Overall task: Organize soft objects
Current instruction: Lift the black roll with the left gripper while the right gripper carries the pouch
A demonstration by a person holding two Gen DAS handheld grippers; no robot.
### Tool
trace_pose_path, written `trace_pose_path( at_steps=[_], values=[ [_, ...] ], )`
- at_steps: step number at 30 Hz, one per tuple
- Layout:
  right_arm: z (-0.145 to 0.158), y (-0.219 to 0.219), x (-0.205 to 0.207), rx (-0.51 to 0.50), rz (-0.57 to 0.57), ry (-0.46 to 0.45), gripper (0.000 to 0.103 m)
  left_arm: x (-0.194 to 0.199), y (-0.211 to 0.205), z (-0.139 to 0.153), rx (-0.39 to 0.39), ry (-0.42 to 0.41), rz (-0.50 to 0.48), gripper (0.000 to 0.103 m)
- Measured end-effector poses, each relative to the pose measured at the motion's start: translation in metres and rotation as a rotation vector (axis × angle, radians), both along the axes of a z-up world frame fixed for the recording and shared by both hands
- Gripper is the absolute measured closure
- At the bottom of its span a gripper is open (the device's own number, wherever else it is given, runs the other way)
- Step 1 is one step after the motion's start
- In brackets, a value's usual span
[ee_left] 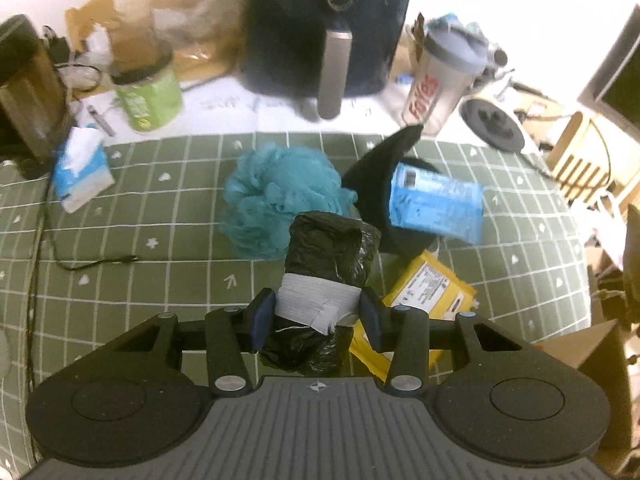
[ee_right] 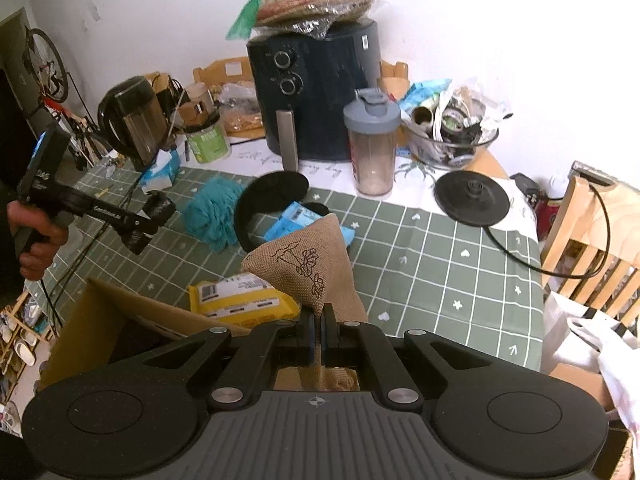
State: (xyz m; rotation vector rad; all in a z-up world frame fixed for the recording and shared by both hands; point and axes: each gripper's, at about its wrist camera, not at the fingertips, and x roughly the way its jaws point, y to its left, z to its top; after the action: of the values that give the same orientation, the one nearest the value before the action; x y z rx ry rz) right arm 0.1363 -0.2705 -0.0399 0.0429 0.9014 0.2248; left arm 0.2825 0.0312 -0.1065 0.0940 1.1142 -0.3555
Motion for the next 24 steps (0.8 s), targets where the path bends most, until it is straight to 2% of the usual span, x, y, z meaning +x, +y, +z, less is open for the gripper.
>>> trace_pose_path(
  at_steps=[6,13,19,24],
  values=[
    [0.022,0.008,-0.006,0.014,0.010,-0.029,0.098,-0.027,0.013,0.034,-0.039,-0.047,0.060,0.058],
    [0.041,0.018,-0.014,0.075,0.013,-0.051,0.098,-0.062,0.019,0.059,-0.095,-0.054,0.099,0.058],
    [0.048,0.032,-0.019,0.139,0.034,-0.049,0.098,-0.090,0.020,0.070,-0.134,-0.045,0.119,0.058],
    [0.041,0.044,-0.021,0.210,0.051,-0.009,0.098,-0.109,0.017,0.070,-0.176,-0.009,0.121,0.058]
  ],
)
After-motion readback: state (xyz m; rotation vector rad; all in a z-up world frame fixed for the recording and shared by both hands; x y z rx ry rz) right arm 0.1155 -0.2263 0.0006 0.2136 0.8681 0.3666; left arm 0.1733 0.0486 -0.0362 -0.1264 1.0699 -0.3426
